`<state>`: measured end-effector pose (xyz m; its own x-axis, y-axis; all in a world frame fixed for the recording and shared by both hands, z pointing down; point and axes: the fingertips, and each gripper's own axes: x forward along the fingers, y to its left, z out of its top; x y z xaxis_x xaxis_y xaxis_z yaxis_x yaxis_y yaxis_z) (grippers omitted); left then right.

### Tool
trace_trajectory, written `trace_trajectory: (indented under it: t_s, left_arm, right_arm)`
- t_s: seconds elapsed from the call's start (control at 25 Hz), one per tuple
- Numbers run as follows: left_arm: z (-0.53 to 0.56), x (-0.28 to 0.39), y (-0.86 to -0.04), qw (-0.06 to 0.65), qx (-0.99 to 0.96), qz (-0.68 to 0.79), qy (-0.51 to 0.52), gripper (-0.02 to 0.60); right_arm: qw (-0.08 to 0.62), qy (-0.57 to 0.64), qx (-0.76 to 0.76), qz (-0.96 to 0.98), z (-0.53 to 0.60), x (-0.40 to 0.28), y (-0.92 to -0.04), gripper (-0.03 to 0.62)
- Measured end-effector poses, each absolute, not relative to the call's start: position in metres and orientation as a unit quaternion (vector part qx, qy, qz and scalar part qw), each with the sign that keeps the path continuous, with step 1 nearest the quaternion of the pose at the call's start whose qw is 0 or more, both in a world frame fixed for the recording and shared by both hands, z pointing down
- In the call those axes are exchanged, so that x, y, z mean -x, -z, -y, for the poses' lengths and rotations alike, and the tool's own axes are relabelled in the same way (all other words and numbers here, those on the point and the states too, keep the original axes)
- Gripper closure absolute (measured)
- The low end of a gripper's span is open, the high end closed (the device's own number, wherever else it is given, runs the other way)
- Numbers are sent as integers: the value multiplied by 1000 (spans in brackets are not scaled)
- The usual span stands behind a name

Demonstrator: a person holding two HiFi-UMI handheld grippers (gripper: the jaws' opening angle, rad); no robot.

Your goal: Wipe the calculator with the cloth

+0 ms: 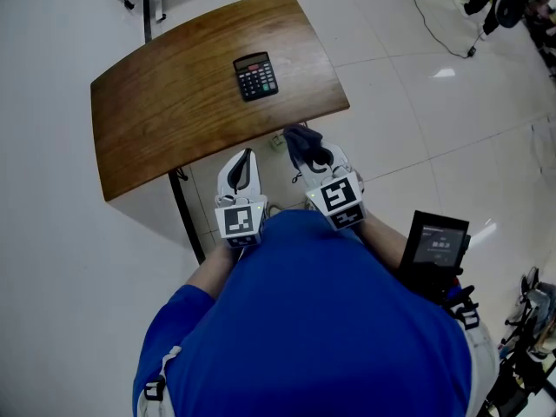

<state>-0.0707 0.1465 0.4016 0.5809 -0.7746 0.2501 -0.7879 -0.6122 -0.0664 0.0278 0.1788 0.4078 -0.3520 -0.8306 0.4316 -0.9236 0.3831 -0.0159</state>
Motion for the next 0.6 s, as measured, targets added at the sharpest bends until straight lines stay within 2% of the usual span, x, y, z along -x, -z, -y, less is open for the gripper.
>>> trace_trajectory:
  t_s: [0.6]
  left_arm:
    - [-145,76,-403,36,-882,449,-139,575]
  right_arm:
    - [189,-119,-530,818,-177,-24,-411,526]
